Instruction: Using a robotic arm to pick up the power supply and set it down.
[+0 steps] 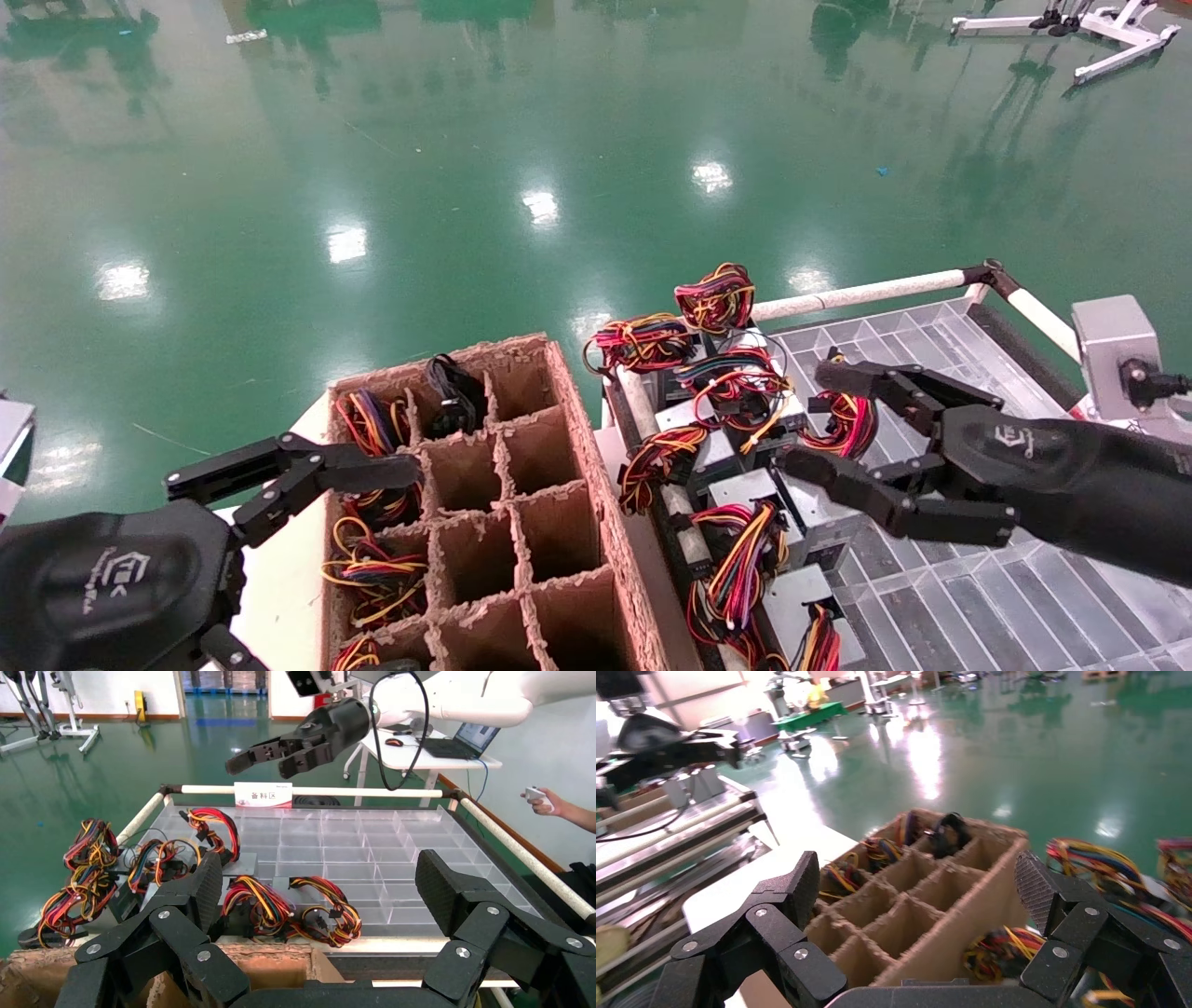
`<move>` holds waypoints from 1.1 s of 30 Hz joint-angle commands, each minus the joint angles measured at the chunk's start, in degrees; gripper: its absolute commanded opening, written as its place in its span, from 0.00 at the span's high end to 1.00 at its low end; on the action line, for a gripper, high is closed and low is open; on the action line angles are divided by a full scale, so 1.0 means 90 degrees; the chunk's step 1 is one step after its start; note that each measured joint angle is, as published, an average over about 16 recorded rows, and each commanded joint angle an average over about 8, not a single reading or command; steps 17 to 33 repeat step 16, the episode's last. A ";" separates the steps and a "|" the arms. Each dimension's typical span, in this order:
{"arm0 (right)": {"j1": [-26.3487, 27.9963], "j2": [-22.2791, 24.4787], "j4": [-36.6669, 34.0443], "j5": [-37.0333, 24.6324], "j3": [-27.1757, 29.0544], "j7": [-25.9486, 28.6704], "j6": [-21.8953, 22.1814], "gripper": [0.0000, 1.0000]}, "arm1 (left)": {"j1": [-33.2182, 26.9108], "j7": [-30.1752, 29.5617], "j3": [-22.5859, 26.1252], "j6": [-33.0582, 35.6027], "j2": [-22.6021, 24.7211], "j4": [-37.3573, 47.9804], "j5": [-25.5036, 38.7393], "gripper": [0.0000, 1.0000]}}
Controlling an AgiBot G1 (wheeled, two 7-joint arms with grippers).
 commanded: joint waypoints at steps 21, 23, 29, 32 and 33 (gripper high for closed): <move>-0.0689 0.0156 0.2014 -0.0138 0.0724 0.0377 0.0106 0.00 | 0.0000 0.0000 0.0000 0.0000 0.0000 0.0000 0.0000 0.00; -0.0689 0.0156 0.2014 -0.0138 0.0724 0.0377 0.0106 0.00 | 0.0000 0.0000 0.0000 0.0000 0.0000 0.0000 0.0000 0.00; -0.0689 0.0156 0.2014 -0.0138 0.0724 0.0377 0.0106 0.00 | 0.0000 0.0000 0.0000 0.0000 0.0000 0.0000 0.0000 0.00; -0.0689 0.0156 0.2014 -0.0138 0.0724 0.0377 0.0106 0.00 | 0.0000 0.0000 0.0000 0.0000 0.0000 0.0000 0.0000 0.00; -0.0689 0.0156 0.2014 -0.0138 0.0724 0.0377 0.0106 0.00 | 0.0000 0.0000 0.0000 0.0000 0.0000 0.0000 0.0000 0.00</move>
